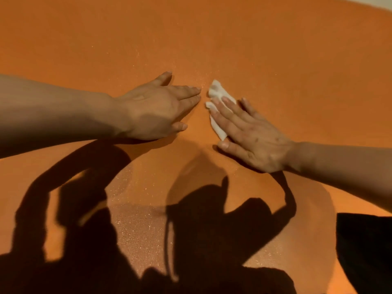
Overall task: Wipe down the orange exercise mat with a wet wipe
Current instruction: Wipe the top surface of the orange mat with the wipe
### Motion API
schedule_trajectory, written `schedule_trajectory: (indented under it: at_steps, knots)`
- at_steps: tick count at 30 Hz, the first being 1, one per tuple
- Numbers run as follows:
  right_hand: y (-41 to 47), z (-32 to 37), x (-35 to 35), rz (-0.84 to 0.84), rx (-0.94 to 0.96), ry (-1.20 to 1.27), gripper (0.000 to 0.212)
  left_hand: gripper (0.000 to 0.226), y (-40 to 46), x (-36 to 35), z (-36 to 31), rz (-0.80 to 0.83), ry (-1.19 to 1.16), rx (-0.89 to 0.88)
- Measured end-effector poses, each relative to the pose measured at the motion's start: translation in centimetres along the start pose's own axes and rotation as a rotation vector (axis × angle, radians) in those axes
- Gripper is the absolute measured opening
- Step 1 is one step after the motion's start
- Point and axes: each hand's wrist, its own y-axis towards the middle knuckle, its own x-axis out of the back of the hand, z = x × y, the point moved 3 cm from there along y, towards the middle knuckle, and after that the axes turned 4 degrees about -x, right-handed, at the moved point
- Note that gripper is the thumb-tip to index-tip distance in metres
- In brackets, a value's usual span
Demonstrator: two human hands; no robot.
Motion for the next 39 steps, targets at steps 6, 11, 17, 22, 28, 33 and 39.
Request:
schedule_trajectory:
  at_steps: [6, 11, 17, 22, 28, 33, 39]
  knots:
    - [4.8, -5.3, 3.3, -0.097, -0.102, -0.038, 0.069, 0.071, 0.9, 0.7, 1.5, -0.05, 0.009, 0.012]
    - [3.7, -5.2, 2.6, -0.183, -0.246, 0.038, 0.075, 0.076, 1.6, 1.9, 4.4, -0.067, -0.024, 0.144]
    - [7.6, -4.2, 3.8, -0.193, -0.109, 0.015, 0.072, 0.082, 3.3, 2.7, 4.6, -0.074, -0.048, 0.13]
    - [8.2, -9.3, 5.0, -0.291, -0.352, 0.041, 0.072, 0.084, 4.7, 3.3, 4.8, -0.109, -0.105, 0.156]
    - [9.2, -6.3, 4.8, -0.359, -0.312, 0.148, 0.072, 0.09, 6.2, 5.2, 6.6, -0.114, -0.162, 0.219]
    - [11.9, -10.7, 7.4, -0.384, -0.388, 0.093, 0.068, 0.093, 8.1, 6.2, 7.1, -0.084, -0.147, 0.23]
    - [12.1, -9.5, 7.2, -0.412, -0.391, 0.121, 0.075, 0.09, 10.0, 6.5, 6.7, -0.088, -0.115, 0.254]
